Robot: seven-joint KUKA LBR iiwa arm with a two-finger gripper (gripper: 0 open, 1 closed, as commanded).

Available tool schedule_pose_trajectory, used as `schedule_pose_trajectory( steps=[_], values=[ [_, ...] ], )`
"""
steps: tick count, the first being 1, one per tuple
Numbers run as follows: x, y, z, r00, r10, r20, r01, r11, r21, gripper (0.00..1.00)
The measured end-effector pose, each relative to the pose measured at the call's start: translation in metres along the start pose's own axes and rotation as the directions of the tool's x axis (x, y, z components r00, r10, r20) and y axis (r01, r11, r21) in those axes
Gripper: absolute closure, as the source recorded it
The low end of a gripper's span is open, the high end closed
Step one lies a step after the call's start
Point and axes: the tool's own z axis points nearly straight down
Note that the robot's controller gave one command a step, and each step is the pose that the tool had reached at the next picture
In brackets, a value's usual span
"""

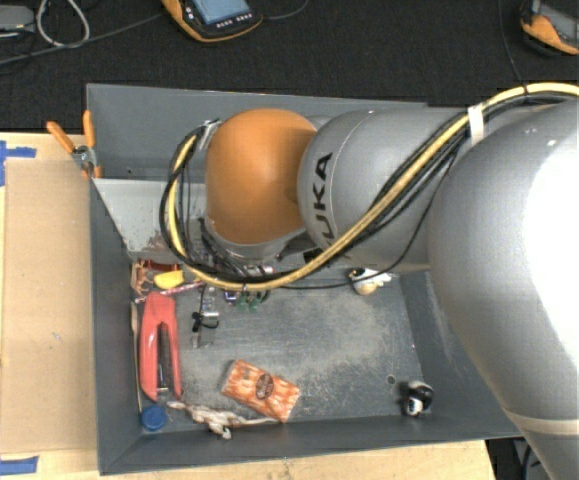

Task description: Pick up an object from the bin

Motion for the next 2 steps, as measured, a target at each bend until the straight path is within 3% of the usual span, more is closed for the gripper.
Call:
schedule_pose_trajectory(
  steps=[1, 2],
  values=[
    [-0.002, -0.001, -0.005, 1.000, 0.004, 0.008, -0.004, 1.000, -0.002, 0.00],
    [0.007, -0.002, 0.061, 1.000, -0.010, 0.009, 0.010, 1.000, -0.003, 0.00]
  ],
)
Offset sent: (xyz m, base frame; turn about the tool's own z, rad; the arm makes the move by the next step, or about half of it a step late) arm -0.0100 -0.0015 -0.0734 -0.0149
